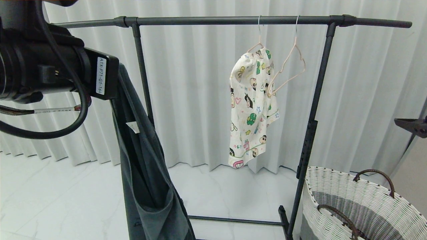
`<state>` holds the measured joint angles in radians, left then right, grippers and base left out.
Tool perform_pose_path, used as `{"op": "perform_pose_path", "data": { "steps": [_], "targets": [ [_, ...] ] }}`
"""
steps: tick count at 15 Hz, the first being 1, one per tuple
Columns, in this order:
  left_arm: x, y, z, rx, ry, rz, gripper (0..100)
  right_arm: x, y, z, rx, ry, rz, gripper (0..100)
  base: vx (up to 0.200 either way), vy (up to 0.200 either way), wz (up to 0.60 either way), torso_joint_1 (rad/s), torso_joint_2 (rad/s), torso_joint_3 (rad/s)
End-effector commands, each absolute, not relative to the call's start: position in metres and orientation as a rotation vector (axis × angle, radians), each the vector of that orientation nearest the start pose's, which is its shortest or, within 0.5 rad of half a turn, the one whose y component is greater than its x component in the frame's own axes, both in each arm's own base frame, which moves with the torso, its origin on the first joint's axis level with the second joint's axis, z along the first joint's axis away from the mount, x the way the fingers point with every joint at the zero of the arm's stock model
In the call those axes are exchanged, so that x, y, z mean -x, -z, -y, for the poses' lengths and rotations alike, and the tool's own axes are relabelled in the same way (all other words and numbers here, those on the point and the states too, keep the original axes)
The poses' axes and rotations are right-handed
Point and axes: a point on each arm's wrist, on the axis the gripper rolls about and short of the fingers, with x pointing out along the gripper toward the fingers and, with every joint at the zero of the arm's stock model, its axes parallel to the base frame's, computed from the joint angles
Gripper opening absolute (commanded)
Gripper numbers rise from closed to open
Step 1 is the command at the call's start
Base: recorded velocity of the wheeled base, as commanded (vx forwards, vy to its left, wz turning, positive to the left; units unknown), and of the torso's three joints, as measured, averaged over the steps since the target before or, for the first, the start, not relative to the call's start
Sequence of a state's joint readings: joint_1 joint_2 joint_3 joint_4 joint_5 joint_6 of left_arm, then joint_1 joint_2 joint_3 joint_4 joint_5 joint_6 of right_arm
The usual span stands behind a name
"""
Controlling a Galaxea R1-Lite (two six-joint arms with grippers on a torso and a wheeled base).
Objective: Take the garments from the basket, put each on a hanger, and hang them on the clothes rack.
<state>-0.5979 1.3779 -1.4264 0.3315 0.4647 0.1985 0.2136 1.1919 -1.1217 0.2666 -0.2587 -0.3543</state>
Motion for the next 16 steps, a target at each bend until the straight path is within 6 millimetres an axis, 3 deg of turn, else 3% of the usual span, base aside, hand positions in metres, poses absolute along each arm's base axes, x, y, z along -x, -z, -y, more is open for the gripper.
{"op": "perform_pose_path", "data": {
  "steps": [1,6,16],
  "targets": [
    [-0.174,-0.3493,0.106,-0.343,0.154,-0.23,0,-0.1606,-0.3087,-0.0276,0.423,-0.005,-0.329,100,0.0,0.0,0.0,0.0,0.0,0.0],
    [-0.1727,-0.3498,0.1051,-0.352,0.155,-0.227,0,-0.1616,-0.308,-0.0278,0.402,-0.002,-0.332,100,0.0,0.0,0.0,0.173,-0.16,-0.17],
    [-0.1727,-0.3498,0.1051,-0.357,0.155,-0.226,0,-0.1615,-0.3092,-0.0281,0.385,-0.012,-0.318,100,0.0,0.0,0.0,0.188,-0.54,-0.225]
  ]
}}
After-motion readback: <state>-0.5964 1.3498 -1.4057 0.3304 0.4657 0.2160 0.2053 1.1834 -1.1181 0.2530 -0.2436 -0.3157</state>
